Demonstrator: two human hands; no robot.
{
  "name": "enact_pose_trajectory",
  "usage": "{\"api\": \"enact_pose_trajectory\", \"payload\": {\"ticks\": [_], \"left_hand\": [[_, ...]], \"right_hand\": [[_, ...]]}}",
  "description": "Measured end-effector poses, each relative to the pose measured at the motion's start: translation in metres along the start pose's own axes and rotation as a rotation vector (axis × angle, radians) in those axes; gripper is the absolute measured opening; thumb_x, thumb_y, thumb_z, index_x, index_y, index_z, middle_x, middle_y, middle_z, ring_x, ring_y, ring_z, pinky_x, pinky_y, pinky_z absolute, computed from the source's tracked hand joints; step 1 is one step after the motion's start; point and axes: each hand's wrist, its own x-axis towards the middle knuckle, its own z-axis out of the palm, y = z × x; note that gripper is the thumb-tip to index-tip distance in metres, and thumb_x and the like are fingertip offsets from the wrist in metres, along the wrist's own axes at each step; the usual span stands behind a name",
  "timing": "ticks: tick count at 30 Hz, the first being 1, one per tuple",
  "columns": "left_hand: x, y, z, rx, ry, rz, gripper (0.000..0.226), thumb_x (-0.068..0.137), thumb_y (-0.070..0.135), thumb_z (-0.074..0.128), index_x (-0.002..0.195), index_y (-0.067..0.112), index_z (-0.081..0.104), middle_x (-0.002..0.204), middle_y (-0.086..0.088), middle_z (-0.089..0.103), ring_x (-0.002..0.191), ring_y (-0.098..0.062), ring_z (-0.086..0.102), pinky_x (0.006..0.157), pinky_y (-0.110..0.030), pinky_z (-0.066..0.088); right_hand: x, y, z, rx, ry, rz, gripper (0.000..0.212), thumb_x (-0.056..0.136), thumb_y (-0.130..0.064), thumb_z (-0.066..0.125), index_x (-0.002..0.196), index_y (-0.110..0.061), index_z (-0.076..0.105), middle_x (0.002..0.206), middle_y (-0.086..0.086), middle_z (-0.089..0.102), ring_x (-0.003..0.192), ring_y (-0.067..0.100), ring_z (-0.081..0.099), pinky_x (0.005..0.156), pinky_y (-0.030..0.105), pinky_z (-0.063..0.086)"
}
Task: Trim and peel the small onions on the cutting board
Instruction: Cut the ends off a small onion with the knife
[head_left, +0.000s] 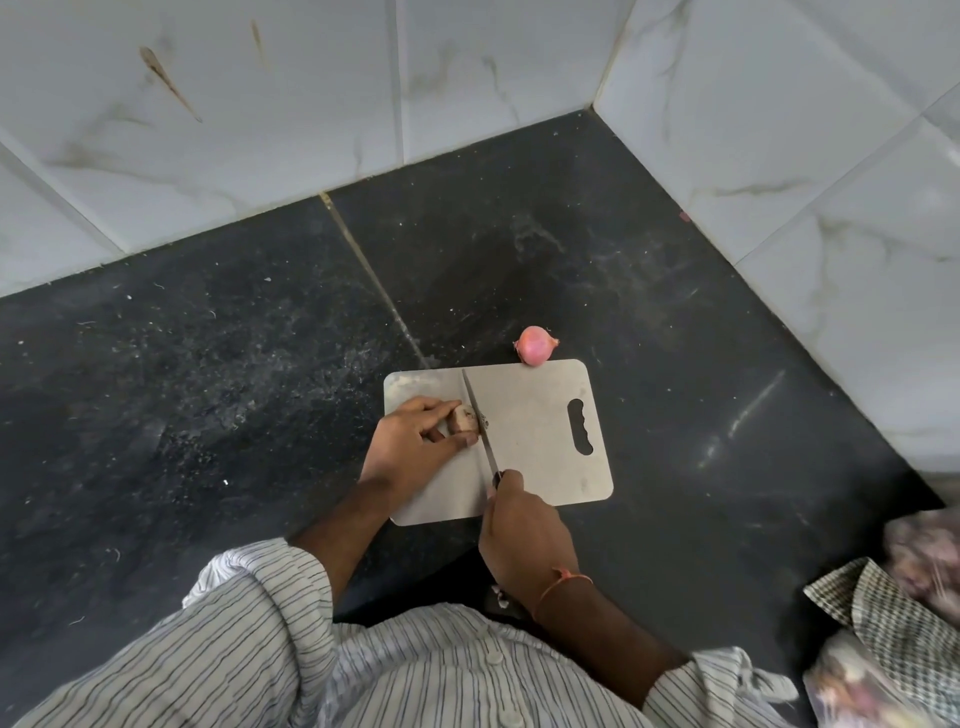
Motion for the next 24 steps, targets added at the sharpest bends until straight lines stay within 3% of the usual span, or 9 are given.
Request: {"api": "enact_pose_trajectory", "payload": {"ticks": [5, 12, 18, 24], "left_hand": [[-0.001, 0.001, -0.001, -0.008, 0.0, -0.001, 0.058, 0.085, 0.04, 0.091, 0.138, 0.027, 0.073, 0.12, 0.021, 0.068, 0.096, -0.004, 0.065, 0.089, -0.011, 0.052], [0.0, -0.001, 0.0, 0.001, 0.012, 0.013, 0.056, 0.083, 0.042, 0.092, 0.134, 0.028, 0.075, 0.118, 0.02, 0.069, 0.095, -0.007, 0.068, 0.091, -0.02, 0.059], [-0.001, -0.003, 0.001, -0.029, 0.026, -0.004, 0.055, 0.081, 0.04, 0.093, 0.132, 0.028, 0.077, 0.119, 0.018, 0.071, 0.089, -0.005, 0.072, 0.083, -0.011, 0.055], [-0.001, -0.001, -0.001, 0.012, 0.002, 0.007, 0.05, 0.083, 0.042, 0.091, 0.129, 0.034, 0.074, 0.117, 0.02, 0.073, 0.083, -0.003, 0.071, 0.077, -0.018, 0.056]], "right_hand": [[0.013, -0.005, 0.003, 0.019, 0.005, 0.006, 0.007, 0.11, -0.025, 0.037, 0.11, -0.02, 0.041, 0.098, 0.01, 0.074, 0.091, 0.037, 0.071, 0.067, 0.038, 0.041], [-0.009, 0.019, 0.02, 0.016, -0.017, 0.0, 0.011, 0.113, -0.036, 0.038, 0.106, -0.027, 0.037, 0.076, -0.009, 0.059, 0.066, 0.015, 0.061, 0.061, 0.034, 0.048], [-0.003, 0.014, 0.026, 0.022, -0.027, 0.038, 0.01, 0.112, -0.032, 0.039, 0.109, -0.023, 0.039, 0.091, 0.001, 0.071, 0.082, 0.027, 0.072, 0.066, 0.038, 0.048], [-0.004, 0.016, 0.029, -0.008, -0.032, 0.05, 0.012, 0.109, -0.027, 0.044, 0.118, -0.02, 0.042, 0.096, 0.004, 0.074, 0.086, 0.028, 0.074, 0.065, 0.036, 0.046]]}}
